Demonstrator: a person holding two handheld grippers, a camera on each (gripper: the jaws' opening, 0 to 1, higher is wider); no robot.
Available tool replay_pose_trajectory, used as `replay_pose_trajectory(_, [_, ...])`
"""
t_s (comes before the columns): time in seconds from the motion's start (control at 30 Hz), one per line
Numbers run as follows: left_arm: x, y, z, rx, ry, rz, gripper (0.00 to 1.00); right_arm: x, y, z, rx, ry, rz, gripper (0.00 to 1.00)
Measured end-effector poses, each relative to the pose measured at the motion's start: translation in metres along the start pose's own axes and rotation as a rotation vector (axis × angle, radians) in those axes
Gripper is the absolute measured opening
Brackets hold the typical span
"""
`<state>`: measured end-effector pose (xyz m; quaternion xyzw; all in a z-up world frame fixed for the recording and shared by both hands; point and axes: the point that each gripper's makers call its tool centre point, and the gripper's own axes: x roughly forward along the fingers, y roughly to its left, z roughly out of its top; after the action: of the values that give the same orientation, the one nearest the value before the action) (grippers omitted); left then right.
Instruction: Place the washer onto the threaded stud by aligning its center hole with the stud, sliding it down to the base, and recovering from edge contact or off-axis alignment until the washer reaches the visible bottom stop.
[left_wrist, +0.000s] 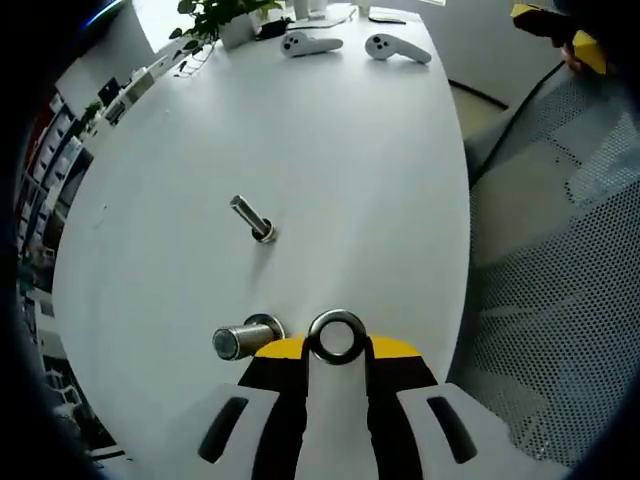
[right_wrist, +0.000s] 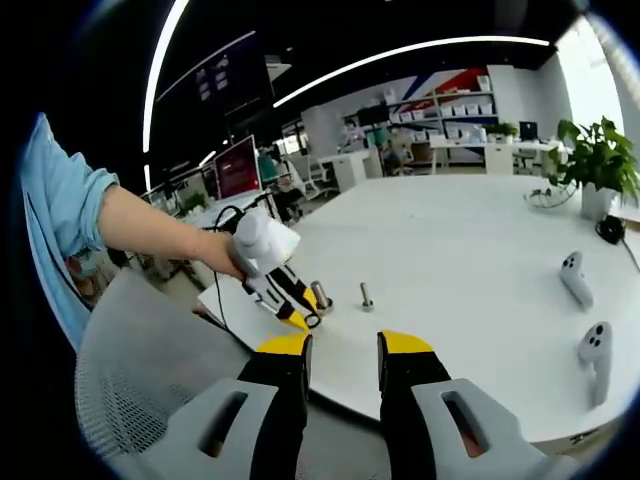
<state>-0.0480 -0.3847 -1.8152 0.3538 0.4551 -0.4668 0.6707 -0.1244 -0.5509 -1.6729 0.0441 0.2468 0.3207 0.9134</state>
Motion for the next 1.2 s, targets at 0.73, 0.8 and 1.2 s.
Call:
replay_pose_trajectory(0.73, [-0.049,0.011,0.011,0.018,-0.028,0.075,0.19,0.002,0.001,-0.005,-0.015,0.041,0.003,0.28])
replay_pose_trajectory(0.8, [-0.05,0.015,0.01,0.022,-0.022,0.083,0.19,0.002,0.001,-0.005,-0.014,0.039,0.004,0.28])
replay_pose_trajectory(1.2, [-0.048,0.048,0.013,-0.006,-0.015,0.124,0.19,0.001,0.002,-0.004,-0.007,0.026,0.008,0.28])
